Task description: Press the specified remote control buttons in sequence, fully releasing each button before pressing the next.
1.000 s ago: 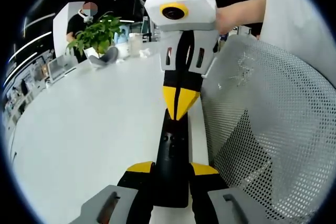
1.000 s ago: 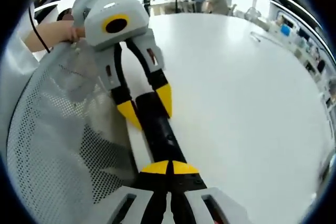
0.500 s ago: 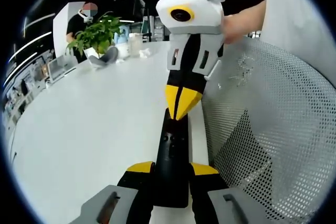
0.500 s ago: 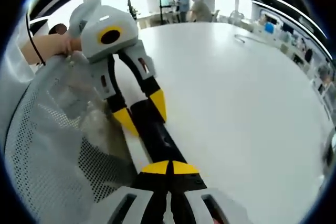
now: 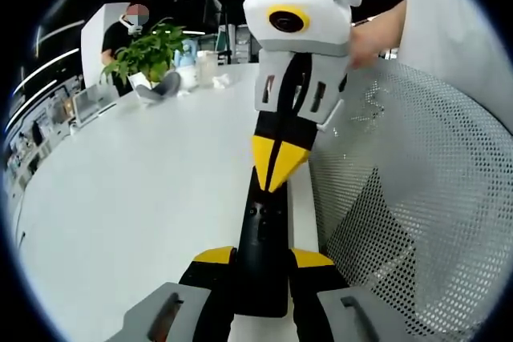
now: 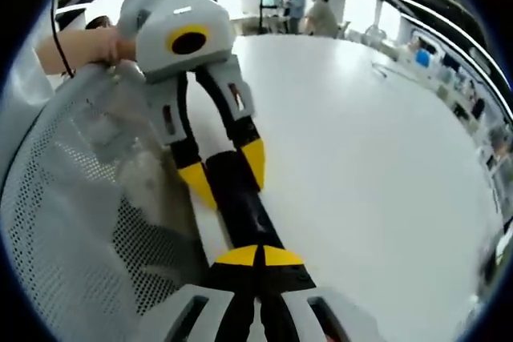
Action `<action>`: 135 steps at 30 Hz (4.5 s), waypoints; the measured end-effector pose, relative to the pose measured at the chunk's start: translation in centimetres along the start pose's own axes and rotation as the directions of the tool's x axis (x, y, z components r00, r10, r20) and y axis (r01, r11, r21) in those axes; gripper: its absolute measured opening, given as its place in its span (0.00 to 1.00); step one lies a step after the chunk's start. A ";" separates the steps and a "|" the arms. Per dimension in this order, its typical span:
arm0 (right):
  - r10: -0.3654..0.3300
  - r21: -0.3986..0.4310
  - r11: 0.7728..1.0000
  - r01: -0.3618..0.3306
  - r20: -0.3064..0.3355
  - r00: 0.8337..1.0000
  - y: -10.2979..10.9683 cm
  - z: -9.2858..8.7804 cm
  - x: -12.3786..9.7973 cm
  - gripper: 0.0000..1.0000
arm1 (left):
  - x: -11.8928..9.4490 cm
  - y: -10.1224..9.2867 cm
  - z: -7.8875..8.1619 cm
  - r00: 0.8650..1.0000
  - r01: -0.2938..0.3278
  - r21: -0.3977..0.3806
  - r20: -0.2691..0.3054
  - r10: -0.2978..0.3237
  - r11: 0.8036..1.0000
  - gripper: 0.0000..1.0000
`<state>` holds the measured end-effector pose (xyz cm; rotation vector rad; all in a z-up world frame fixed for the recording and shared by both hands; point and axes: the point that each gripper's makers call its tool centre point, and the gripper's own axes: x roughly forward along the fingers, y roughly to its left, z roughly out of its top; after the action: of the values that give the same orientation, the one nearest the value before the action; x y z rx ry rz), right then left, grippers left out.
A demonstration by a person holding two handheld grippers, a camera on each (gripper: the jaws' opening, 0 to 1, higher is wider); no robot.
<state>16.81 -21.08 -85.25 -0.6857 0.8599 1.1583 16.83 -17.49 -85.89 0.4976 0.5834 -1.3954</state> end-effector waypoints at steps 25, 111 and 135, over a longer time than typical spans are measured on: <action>0.015 0.067 0.998 -0.017 0.035 0.999 -0.1 -0.1 -0.1 0.00 | 0.0 0.0 0.0 1.000 0.000 -0.001 0.001 0.000 1.000 0.26; -0.013 -0.134 0.991 0.017 0.028 1.000 1.8 1.6 0.7 0.00 | 0.0 0.0 0.0 1.000 -0.002 -0.005 0.000 0.002 1.000 0.26; -0.044 -0.193 0.980 0.044 0.003 0.999 1.9 1.5 1.0 0.00 | 0.0 0.0 0.0 1.000 0.001 -0.006 0.001 -0.001 1.000 0.26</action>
<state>15.42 -18.86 -85.38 -0.8599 0.7357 1.2113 16.81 -17.51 -85.89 0.4920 0.5868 -1.3943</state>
